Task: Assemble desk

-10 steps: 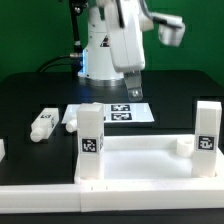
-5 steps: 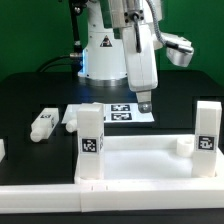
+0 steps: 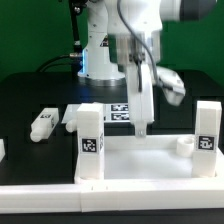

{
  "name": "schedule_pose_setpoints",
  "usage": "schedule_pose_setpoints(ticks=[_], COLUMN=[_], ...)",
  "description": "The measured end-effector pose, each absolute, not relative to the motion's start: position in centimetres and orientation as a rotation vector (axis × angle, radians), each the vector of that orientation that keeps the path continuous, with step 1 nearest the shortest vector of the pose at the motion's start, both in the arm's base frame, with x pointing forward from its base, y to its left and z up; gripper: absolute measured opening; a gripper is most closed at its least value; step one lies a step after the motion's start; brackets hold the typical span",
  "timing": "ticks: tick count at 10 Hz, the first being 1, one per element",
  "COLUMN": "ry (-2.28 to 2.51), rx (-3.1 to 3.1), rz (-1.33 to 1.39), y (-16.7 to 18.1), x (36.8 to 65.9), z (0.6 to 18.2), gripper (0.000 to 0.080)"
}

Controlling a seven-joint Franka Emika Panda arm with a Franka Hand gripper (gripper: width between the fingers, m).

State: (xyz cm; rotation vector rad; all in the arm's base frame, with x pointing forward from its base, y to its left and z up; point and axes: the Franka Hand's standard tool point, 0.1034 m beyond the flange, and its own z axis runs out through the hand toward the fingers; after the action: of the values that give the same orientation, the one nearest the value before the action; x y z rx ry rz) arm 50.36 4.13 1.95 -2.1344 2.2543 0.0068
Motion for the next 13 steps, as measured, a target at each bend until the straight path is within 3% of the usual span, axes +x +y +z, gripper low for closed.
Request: schedule_pose_setpoints(ticks=[3,4,5,6,7,8,9,11,13], ry=[2.244,2.239,2.232,2.229,2.226,2.223,2.22,2.196,2.106], rx=[-2.165,-2.17,-2.177,-2.181,-2.183,-2.186,-2.185,-2.193,-2.245], rz=[0.01,0.011,0.01,0.01,0.01,0.01,0.002,0.0,-0.012], y=[5.5,5.6,5.6,5.6,5.6,5.6,5.6,5.4,4.6], x=[49.9,49.9,49.9,49.9,49.9,49.9,50.0,50.3,50.3], z=[0.7,0.7,0.7,0.7,0.7,0.7,0.8,1.7,4.0], gripper=[0.0649,0.0548,0.0394,0.0394,0.0212,0.0212,0.0059,0.0054,0.0054])
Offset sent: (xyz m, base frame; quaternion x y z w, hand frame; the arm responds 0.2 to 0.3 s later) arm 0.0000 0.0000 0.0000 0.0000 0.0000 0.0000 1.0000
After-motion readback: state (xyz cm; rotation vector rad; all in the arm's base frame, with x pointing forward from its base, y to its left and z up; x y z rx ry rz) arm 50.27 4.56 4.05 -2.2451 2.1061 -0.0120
